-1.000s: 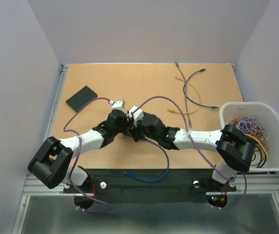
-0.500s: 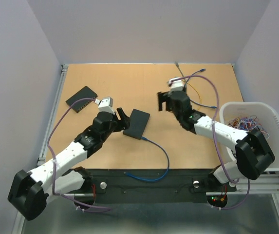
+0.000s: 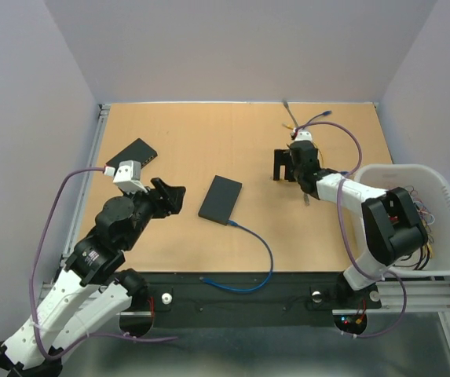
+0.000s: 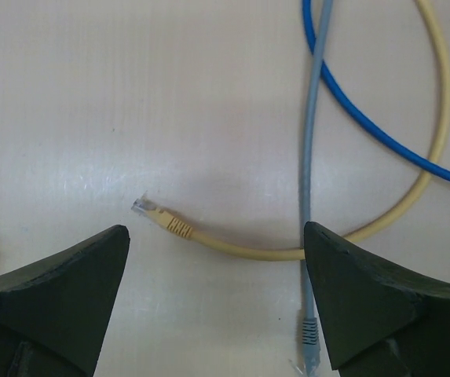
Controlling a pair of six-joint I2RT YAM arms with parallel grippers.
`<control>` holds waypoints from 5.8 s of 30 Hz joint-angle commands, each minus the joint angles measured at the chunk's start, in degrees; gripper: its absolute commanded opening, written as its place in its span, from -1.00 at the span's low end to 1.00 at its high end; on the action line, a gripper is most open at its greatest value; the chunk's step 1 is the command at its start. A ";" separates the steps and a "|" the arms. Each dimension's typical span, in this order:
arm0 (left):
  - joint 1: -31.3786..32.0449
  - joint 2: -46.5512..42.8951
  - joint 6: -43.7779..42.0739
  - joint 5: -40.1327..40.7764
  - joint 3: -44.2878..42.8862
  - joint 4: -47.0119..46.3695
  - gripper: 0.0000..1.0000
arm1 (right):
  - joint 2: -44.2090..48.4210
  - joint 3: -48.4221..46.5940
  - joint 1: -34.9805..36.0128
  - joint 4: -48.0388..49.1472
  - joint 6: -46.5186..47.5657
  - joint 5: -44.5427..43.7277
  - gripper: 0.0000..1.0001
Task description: Insert the plug into the switch port
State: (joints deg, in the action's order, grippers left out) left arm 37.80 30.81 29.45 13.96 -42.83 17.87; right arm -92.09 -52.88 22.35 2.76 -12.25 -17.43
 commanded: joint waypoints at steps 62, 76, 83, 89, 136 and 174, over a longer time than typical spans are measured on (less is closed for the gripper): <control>0.17 -0.57 -3.26 3.45 1.43 0.41 0.60 | 15.27 -19.44 0.24 0.05 4.78 12.16 -0.99; 0.08 0.04 -3.26 3.45 1.43 0.41 0.60 | 30.39 -20.87 6.65 15.76 18.66 12.16 -0.99; -0.01 0.04 -2.82 3.53 1.26 0.59 0.59 | 30.57 -17.52 7.53 6.91 15.77 20.68 -0.99; 0.08 -3.81 1.39 1.61 2.04 -0.02 0.58 | 32.59 3.55 10.25 12.34 8.83 19.20 -0.99; 7.81 23.51 15.11 -8.95 17.60 -42.48 0.32 | 16.77 15.00 39.79 27.29 6.89 2.31 -0.99; 7.73 4.97 9.57 -21.96 35.18 -75.62 0.10 | 18.01 26.61 26.34 64.47 -19.39 53.46 -0.99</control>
State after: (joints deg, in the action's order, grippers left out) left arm 45.58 36.25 41.32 -10.11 -7.97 -55.51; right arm -73.32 -25.52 48.73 58.59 -28.71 28.40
